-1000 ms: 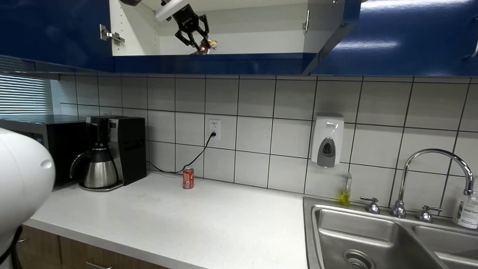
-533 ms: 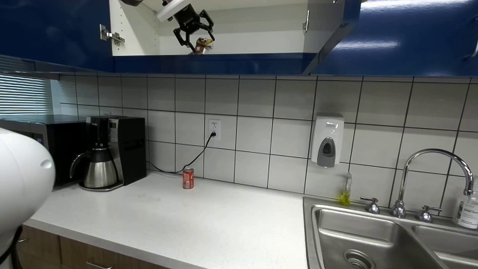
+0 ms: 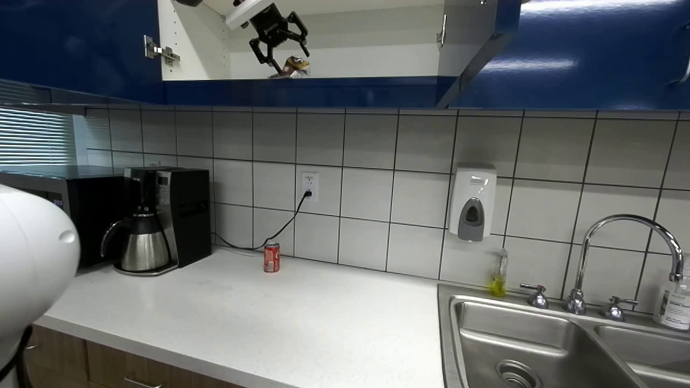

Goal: Put the packet on the bottom shelf of the upper cabinet.

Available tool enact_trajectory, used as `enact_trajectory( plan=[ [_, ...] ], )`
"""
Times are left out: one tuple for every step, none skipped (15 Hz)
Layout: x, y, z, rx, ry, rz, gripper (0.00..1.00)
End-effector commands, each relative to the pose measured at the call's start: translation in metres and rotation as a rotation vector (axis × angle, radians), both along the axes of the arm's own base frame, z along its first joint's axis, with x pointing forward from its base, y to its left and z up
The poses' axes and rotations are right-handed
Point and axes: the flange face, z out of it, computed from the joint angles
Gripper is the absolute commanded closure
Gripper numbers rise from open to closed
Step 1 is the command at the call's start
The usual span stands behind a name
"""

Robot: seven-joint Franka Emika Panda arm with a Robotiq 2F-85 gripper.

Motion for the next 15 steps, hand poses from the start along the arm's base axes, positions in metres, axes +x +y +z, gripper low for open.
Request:
enact_trajectory(
  plan=[
    [-0.017, 0.004, 0.01, -0.014, -0.014, 0.011, 0.0],
    [-0.02, 0.005, 0.013, -0.015, -0.02, 0.013, 0.0],
    [-0.023, 0.006, 0.016, -0.015, -0.024, 0.013, 0.0],
    [-0.027, 0.007, 0.019, -0.014, -0.03, 0.014, 0.0],
    [-0.031, 0.008, 0.021, -0.016, -0.037, 0.016, 0.0],
    [-0.034, 0.009, 0.023, -0.016, -0.038, 0.017, 0.0],
    [-0.038, 0.01, 0.024, -0.01, -0.038, 0.017, 0.0],
    [-0.043, 0.012, 0.024, -0.008, -0.038, 0.019, 0.0],
    [-0.048, 0.013, 0.023, -0.002, -0.037, 0.021, 0.0],
    [-0.053, 0.014, 0.022, 0.004, -0.033, 0.02, 0.0],
    [-0.058, 0.016, 0.02, 0.008, -0.032, 0.018, 0.0],
    [-0.064, 0.018, 0.017, 0.019, -0.02, 0.01, 0.0],
    [-0.07, 0.02, 0.013, 0.029, -0.011, 0.011, 0.0],
    [-0.076, 0.021, 0.01, 0.04, -0.001, -0.002, 0.0],
    [-0.083, 0.023, 0.006, 0.044, 0.0, -0.011, 0.0]
  ],
)
